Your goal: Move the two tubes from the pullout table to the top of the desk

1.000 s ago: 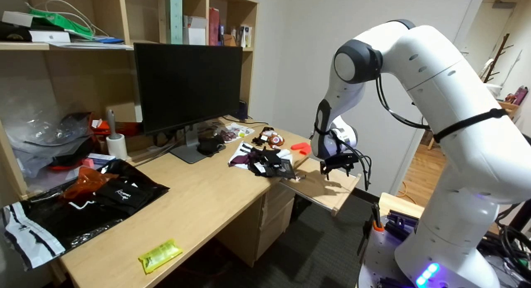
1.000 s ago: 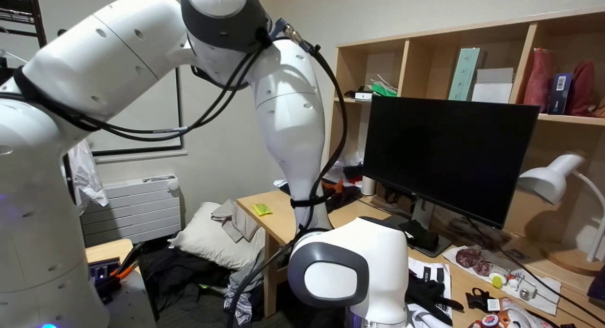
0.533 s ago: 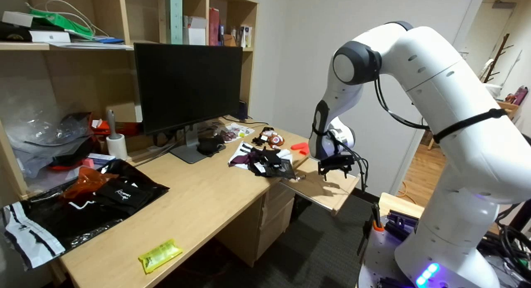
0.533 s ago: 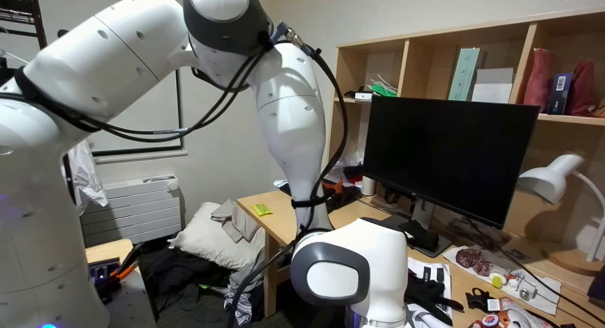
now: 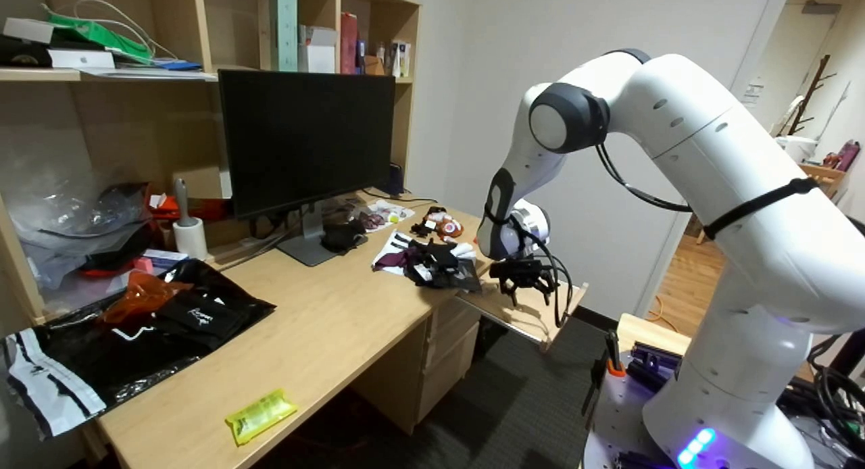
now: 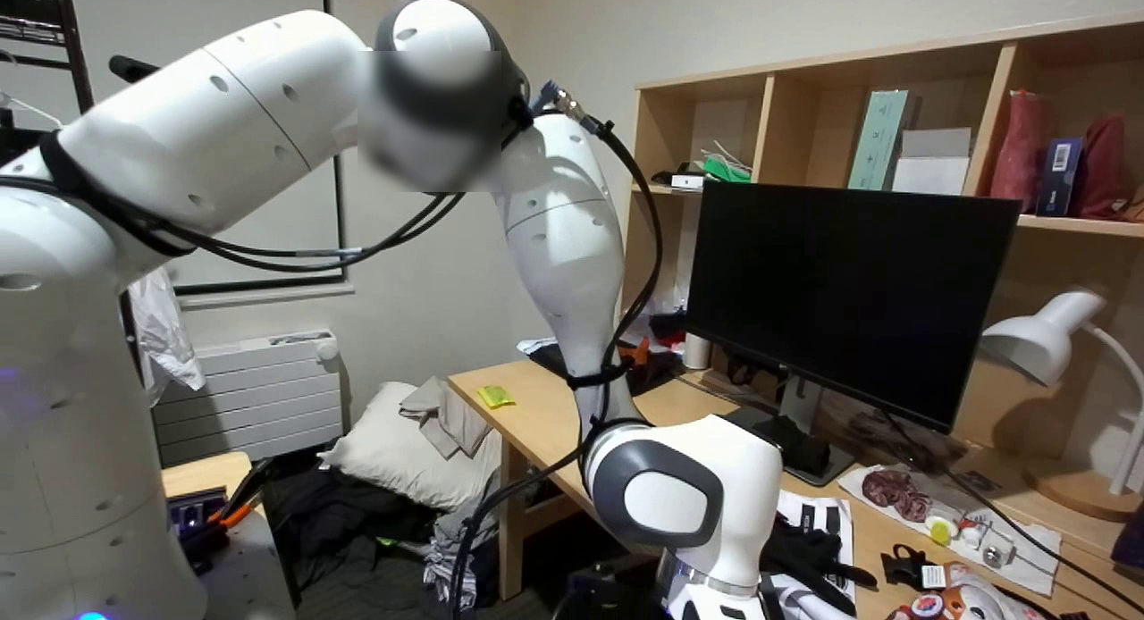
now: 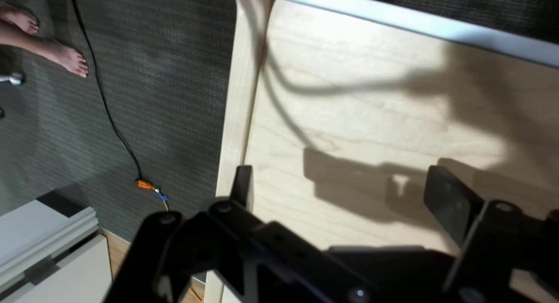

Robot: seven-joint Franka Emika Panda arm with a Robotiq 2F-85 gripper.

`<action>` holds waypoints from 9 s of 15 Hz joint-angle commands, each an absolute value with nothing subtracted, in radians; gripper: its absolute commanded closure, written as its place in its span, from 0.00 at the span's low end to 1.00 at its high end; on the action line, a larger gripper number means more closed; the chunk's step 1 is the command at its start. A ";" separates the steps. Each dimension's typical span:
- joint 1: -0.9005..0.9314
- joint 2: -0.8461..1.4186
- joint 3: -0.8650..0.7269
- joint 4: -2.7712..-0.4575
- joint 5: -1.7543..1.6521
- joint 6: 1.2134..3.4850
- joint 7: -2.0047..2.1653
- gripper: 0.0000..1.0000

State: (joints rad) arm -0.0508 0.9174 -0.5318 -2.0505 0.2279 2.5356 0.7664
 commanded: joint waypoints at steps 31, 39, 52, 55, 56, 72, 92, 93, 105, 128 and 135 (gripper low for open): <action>-0.167 1.023 -0.403 -1.895 0.256 2.847 0.879 0.00; -0.191 0.943 -0.388 -1.986 0.265 2.830 0.831 0.00; -0.301 0.937 -0.474 -1.992 0.239 2.507 0.826 0.00; -0.269 0.898 -0.472 -2.030 0.211 2.574 0.778 0.00; -0.266 0.883 -0.464 -2.038 0.206 2.590 0.749 0.00; -0.251 0.861 -0.469 -2.098 0.372 2.701 0.829 0.00; -0.334 0.921 -0.426 -2.027 0.472 2.797 1.324 0.00; -0.343 0.929 -0.422 -2.022 0.470 2.807 1.333 0.00; -0.385 0.980 -0.382 -1.967 0.453 2.820 1.328 0.61; -0.353 0.749 -0.401 -2.073 0.422 2.814 1.234 0.87; -0.375 0.696 -0.332 -2.029 0.445 2.826 1.193 0.91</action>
State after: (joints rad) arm -0.3554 0.7484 -0.3795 -2.0539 0.4321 2.8316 1.2299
